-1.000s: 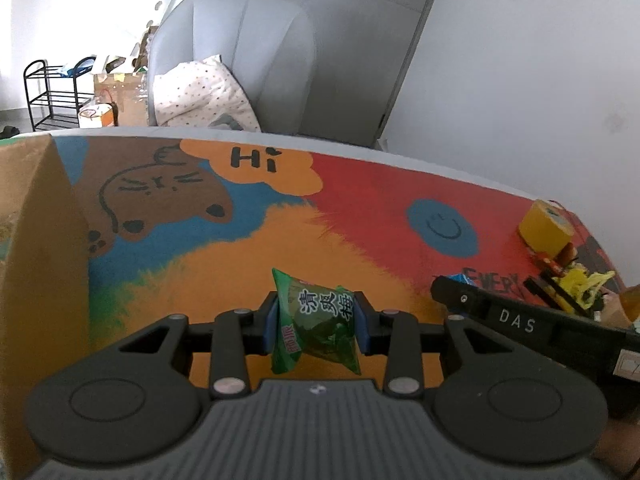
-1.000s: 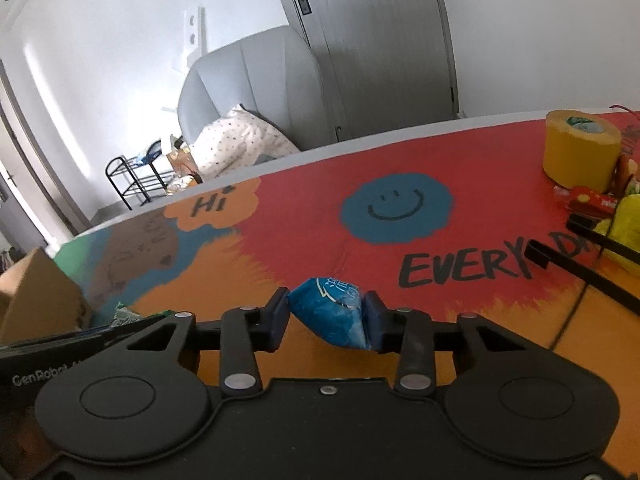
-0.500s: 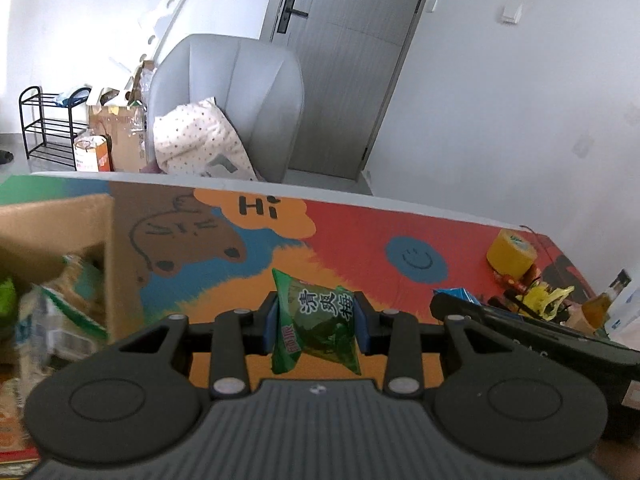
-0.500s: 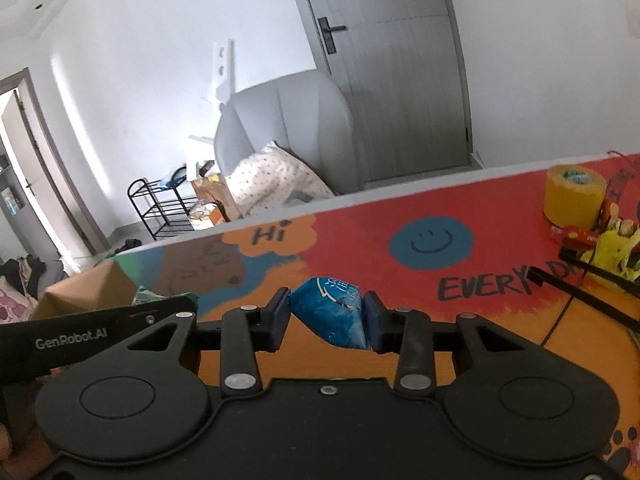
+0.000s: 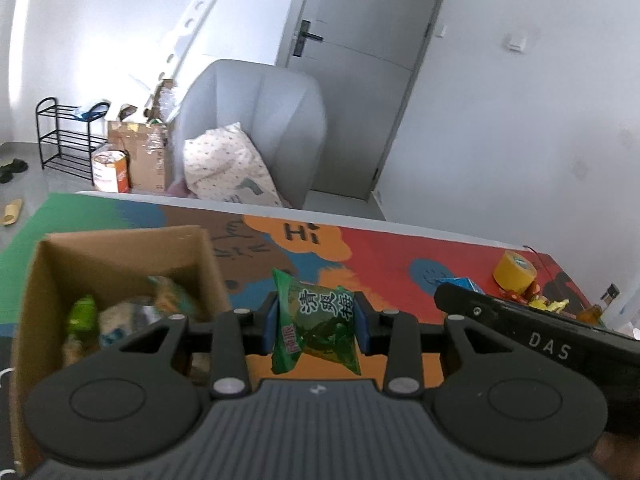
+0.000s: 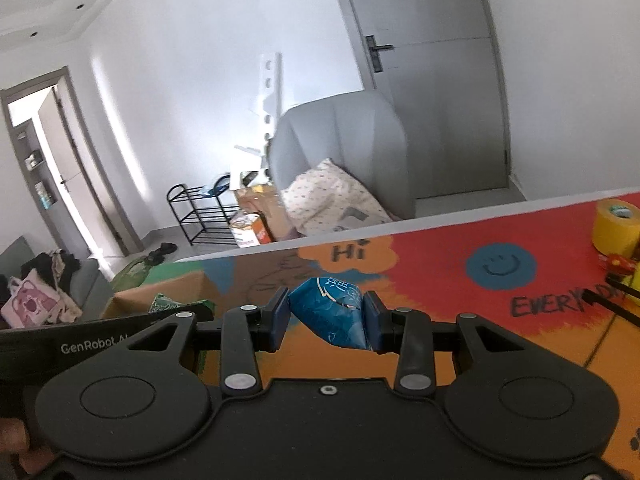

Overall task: Organize snacks
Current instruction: 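Carry both held packs over the cardboard box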

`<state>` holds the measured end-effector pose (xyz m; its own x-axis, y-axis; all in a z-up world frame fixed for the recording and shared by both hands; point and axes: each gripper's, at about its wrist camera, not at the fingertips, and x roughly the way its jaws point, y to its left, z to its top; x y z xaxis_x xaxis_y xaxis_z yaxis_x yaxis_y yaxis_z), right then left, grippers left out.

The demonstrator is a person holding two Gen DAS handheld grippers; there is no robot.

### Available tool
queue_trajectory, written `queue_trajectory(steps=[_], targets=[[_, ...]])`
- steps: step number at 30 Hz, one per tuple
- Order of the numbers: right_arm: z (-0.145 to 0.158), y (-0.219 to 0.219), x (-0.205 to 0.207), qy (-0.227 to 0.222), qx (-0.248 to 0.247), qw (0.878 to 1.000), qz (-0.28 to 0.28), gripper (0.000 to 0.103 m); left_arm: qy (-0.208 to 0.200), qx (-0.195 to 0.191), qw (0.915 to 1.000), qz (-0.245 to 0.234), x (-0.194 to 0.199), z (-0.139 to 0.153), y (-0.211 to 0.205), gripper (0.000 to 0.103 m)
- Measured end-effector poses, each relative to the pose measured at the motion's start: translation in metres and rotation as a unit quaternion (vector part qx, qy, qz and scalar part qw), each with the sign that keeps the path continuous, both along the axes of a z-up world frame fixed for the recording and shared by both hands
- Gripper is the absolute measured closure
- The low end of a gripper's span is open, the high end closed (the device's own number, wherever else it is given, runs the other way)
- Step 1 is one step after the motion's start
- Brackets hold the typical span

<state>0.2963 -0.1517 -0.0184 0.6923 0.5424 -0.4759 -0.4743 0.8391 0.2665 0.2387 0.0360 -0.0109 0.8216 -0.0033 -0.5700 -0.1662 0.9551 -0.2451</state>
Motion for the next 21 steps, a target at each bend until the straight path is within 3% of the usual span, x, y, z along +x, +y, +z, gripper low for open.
queue_trajectory(steps=[21], targets=[[0.017, 0.08, -0.033, -0.019, -0.006, 0.997, 0.079, 0.066, 0.014, -0.006, 0.9964, 0.084, -0.041, -0.001, 0.087, 0.062]])
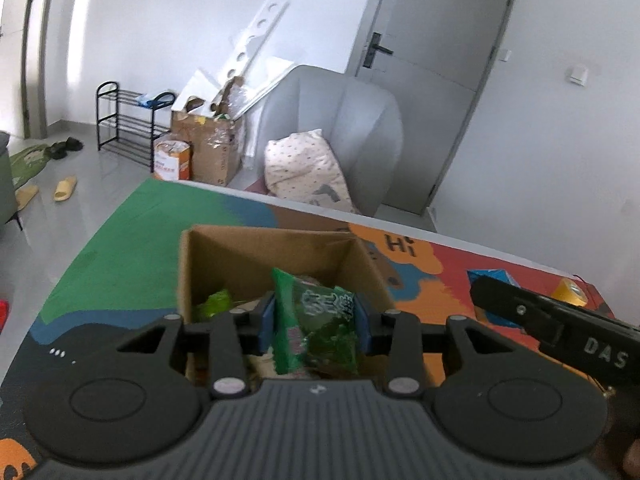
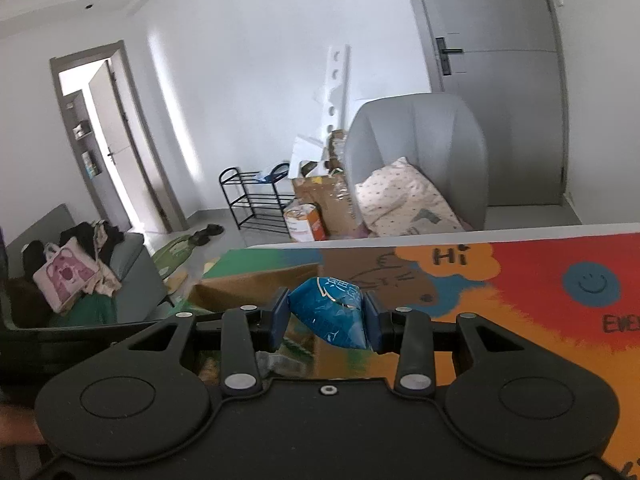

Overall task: Organize snacks
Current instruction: 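Carry both held packs over the cardboard box, then lower both packs into the cardboard box and open both tools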

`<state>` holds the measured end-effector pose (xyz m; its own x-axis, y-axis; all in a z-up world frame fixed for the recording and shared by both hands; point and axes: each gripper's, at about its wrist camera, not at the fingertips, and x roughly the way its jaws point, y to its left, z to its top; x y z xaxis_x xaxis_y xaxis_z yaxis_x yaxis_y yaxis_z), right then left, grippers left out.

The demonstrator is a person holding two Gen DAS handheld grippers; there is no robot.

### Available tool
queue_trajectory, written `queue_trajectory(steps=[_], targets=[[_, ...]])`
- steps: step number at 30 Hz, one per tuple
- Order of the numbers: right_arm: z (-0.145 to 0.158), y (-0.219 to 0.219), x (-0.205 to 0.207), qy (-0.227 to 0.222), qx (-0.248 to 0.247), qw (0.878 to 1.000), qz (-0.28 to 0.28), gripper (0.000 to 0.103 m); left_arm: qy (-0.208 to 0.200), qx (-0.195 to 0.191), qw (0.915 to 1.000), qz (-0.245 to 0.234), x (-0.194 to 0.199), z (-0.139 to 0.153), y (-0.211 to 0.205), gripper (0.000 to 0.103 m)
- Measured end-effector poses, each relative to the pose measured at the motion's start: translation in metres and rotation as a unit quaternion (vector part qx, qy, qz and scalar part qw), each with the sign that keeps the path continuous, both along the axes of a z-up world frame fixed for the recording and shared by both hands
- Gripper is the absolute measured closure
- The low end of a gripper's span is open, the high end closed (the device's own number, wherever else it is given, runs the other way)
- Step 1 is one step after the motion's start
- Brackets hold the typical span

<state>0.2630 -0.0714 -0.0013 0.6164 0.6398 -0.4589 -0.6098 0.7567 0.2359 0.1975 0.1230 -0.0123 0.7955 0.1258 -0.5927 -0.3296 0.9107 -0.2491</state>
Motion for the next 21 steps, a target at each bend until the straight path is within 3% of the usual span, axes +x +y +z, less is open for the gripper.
queue_trajectory(steps=[9, 11, 17, 21], targets=[[0.004, 0.022, -0.009, 0.003, -0.002, 1.0, 0.024, 0.065, -0.004, -0.009, 0.9997, 0.024, -0.016, 0.0, 0.021, 0.04], [0.004, 0.025, -0.01, 0.006, 0.001, 1.0, 0.027, 0.055, -0.001, -0.009, 0.9996, 0.027, -0.018, 0.0, 0.024, 0.035], [0.007, 0.023, -0.013, 0.003, 0.003, 1.0, 0.015, 0.039, -0.001, 0.001, 0.9996, 0.028, -0.026, 0.003, 0.026, 0.02], [0.007, 0.016, -0.015, 0.002, 0.005, 1.0, 0.008, 0.034, 0.0, 0.006, 0.9997, 0.022, -0.029, 0.004, 0.026, 0.014]])
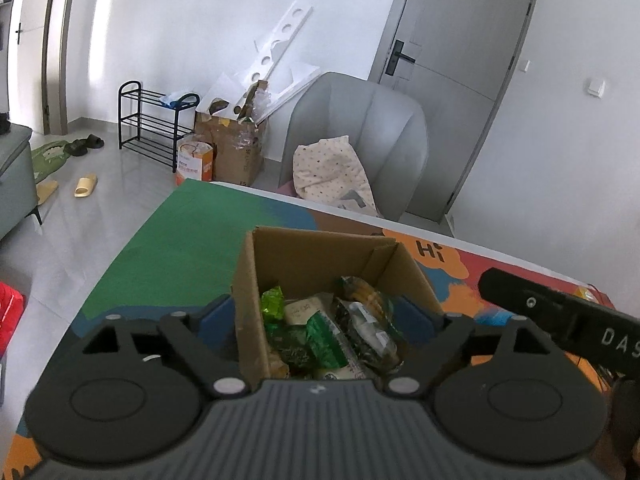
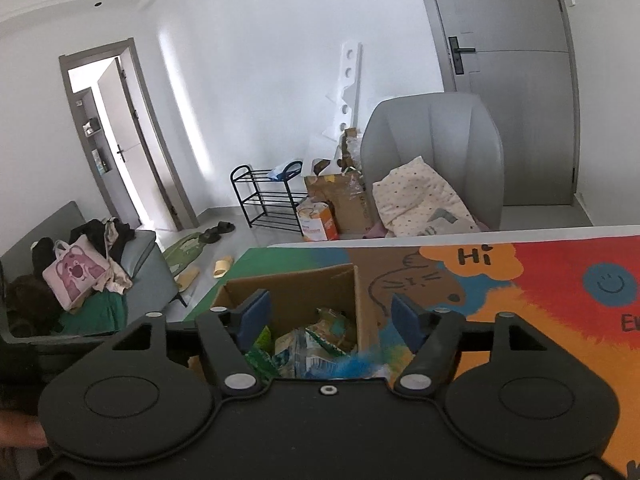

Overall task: Organize snacks
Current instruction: 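Lower both packs into the cardboard box and open both tools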

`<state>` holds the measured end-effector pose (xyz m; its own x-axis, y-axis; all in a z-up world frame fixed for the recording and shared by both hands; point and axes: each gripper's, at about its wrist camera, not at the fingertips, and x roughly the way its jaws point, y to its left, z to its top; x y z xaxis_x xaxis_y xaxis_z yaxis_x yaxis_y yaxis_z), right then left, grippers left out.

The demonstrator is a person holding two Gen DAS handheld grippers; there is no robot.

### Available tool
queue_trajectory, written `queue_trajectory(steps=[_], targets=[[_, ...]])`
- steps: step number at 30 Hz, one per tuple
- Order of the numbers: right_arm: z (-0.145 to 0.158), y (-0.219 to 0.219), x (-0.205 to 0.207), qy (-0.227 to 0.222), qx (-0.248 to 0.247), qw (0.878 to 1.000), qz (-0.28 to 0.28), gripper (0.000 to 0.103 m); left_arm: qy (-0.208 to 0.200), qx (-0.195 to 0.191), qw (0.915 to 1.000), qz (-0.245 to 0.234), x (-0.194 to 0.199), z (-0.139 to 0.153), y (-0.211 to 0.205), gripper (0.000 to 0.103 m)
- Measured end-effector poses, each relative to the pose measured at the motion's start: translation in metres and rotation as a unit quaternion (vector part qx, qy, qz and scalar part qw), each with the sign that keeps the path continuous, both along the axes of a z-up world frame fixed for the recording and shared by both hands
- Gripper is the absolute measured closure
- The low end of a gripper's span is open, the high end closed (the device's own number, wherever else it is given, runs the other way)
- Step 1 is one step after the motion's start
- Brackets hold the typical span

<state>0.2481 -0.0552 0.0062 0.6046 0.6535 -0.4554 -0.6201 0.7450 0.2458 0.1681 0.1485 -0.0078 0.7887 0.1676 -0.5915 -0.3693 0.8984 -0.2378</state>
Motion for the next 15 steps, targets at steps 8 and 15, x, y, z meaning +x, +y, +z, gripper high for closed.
queue_trajectory(steps=[8, 15], targets=[[0.0, -0.011, -0.007, -0.003, -0.004, 1.0, -0.007, 0.03, 0.006, 0.001, 1.0, 0.0, -0.009, -0.001, 0.0, 0.01], [0.002, -0.027, -0.015, -0.004, -0.004, 1.0, -0.018, 0.02, 0.009, 0.012, 0.9998, -0.017, -0.016, 0.005, -0.009, 0.005]])
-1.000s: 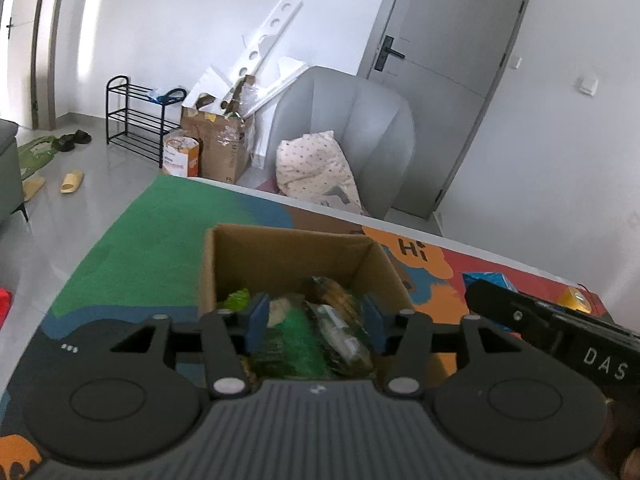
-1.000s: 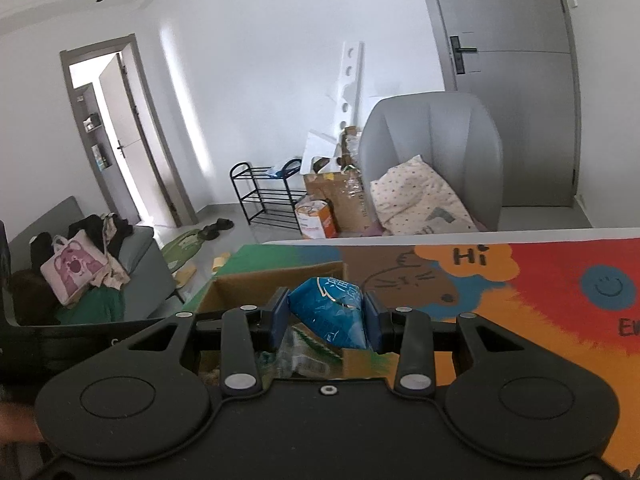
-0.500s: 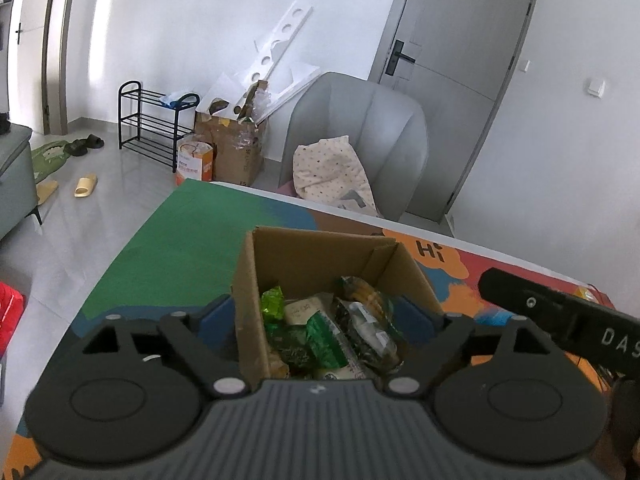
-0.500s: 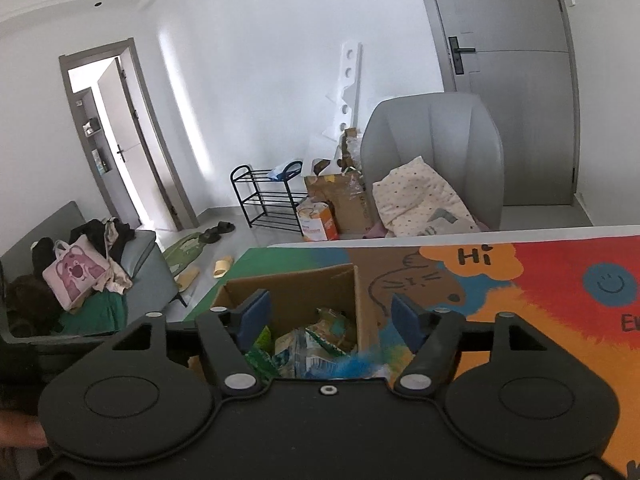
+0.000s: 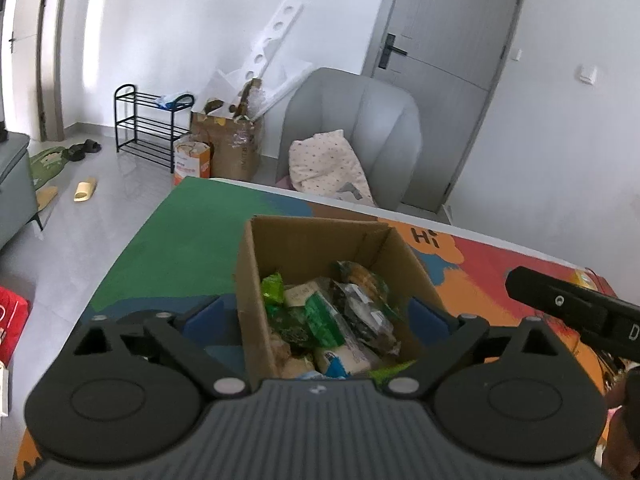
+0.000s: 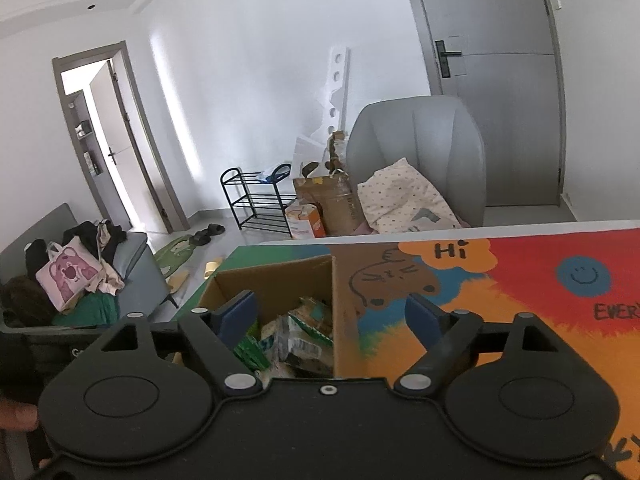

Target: Organize snacks

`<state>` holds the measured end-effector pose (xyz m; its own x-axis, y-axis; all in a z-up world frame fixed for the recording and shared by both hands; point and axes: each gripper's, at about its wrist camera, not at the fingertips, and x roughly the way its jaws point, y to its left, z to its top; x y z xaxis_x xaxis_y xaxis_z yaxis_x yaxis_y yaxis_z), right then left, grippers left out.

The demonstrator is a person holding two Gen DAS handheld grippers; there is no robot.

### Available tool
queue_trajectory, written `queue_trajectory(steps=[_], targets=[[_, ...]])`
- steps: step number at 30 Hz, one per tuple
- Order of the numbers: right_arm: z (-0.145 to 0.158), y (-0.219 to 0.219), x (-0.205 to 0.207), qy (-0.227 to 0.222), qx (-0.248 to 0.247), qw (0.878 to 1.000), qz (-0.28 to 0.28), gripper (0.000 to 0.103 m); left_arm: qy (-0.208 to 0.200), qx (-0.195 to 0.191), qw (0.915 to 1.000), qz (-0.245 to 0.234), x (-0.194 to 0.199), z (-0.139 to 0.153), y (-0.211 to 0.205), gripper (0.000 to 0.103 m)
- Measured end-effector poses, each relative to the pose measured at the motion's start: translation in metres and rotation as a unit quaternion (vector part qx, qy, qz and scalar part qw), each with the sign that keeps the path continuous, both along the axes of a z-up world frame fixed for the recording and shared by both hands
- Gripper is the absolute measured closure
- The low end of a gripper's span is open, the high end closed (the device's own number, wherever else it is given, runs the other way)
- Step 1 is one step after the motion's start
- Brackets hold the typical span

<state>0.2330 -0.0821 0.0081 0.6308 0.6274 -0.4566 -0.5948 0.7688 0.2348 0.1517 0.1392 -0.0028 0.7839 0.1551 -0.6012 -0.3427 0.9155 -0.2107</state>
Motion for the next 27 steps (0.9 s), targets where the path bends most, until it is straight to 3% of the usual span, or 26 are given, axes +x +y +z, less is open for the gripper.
queue_trajectory(steps=[3, 16, 27], targets=[[-0.001, -0.012, -0.003, -0.002, -0.001, 1.0, -0.013, 0.015, -0.002, 0.004, 0.9999, -0.013, -0.001, 0.003, -0.008, 0.0], [-0.009, -0.065, -0.017, 0.001, -0.005, 0.997, -0.073, 0.0, 0.0, 0.02, 0.9975, -0.068, -0.002, 0.004, -0.056, 0.0], [-0.021, -0.09, -0.051, 0.008, -0.003, 0.995, -0.101, 0.0, -0.006, 0.039, 0.9951, -0.091, -0.03, 0.003, -0.081, 0.0]])
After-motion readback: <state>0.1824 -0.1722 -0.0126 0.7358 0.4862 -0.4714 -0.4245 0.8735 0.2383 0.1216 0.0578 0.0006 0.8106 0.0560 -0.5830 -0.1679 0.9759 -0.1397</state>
